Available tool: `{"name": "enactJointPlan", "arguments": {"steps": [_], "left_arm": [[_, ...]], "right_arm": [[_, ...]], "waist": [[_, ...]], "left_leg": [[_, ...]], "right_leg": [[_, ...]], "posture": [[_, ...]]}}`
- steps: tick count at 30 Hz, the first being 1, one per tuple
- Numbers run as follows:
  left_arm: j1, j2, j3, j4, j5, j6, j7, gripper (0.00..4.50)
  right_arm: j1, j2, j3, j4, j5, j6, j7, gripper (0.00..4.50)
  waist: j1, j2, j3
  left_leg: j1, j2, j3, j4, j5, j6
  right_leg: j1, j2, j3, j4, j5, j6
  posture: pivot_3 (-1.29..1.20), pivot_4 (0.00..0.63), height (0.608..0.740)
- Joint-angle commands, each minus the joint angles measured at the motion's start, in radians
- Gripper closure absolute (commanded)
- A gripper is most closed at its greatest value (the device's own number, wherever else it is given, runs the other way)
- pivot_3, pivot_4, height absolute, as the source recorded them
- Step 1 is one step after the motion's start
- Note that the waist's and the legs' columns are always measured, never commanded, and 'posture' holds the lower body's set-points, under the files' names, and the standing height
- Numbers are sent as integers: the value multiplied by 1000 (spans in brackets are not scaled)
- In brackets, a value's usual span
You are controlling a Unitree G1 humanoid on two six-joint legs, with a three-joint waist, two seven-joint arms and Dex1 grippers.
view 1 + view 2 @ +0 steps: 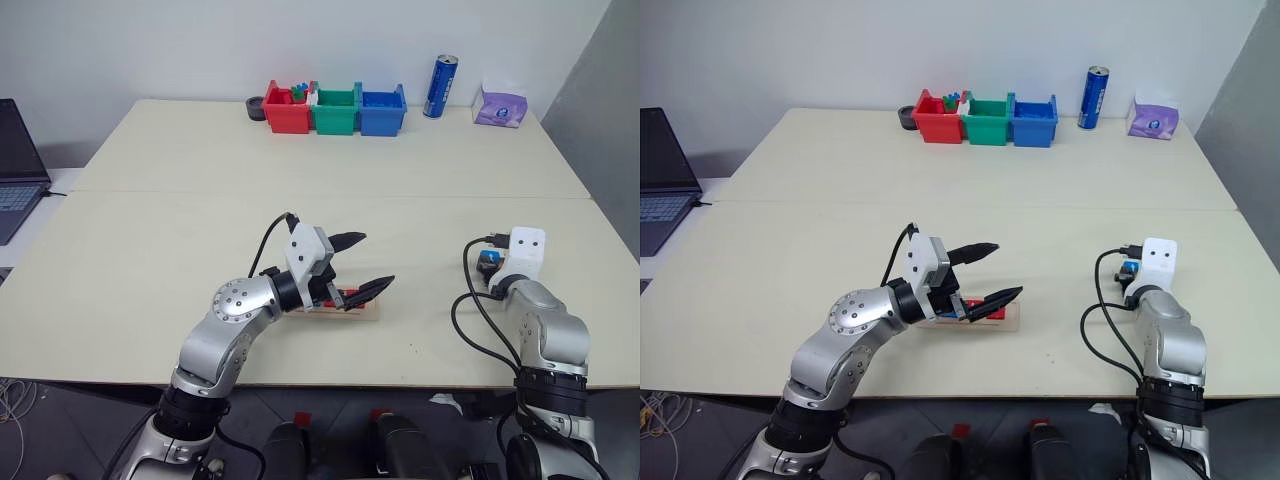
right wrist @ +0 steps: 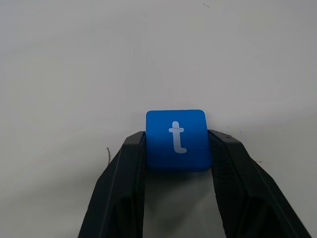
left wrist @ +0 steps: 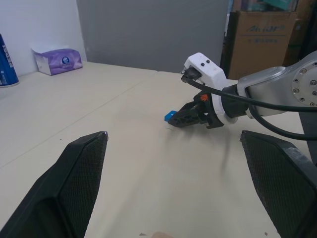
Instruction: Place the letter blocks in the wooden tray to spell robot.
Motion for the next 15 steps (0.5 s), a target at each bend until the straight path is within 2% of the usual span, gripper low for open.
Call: {"name": "enactJointPlan", "arguments": {"steps": [1,5,9,11,15], "left_arm": [[67,79,48,-102,-45,2,-60,0],[163,185,97,-153,-89,1,-129,0],[261,273,152,-190,-127,-7,-187,0],[275,283,162,-197,-137,-8,-188,0],[274,280,155,-199,-132,-9,-179,0]], "right_arm": [[63,-22,68,-187,52,173,62,3035],[125,-11,116,-414,117,408,92,3035],[165,80,148,-627,179,669,102,3035],[163,119,156,-666,194,728,101,3035],[168,124,180,-676,212,739,109,3035]], "waist": [[-2,0,0],[-5,1,0],[-7,1,0],[-7,1,0],[-6,0,0]], "left_leg": [[0,0,-1,0,0,0],[0,2,-2,-4,0,0],[1,3,-4,-6,0,0],[1,2,-4,-7,0,0],[1,1,-4,-7,0,0]], "right_leg": [[0,0,1,0,0,0],[-2,1,0,0,-2,-2],[-2,1,-1,0,-3,-3],[-2,1,-2,0,-3,-3],[-2,0,-2,0,-3,-3]], "posture": [[0,150,740],[0,150,740],[0,150,740],[0,150,740],[0,150,740]]}}
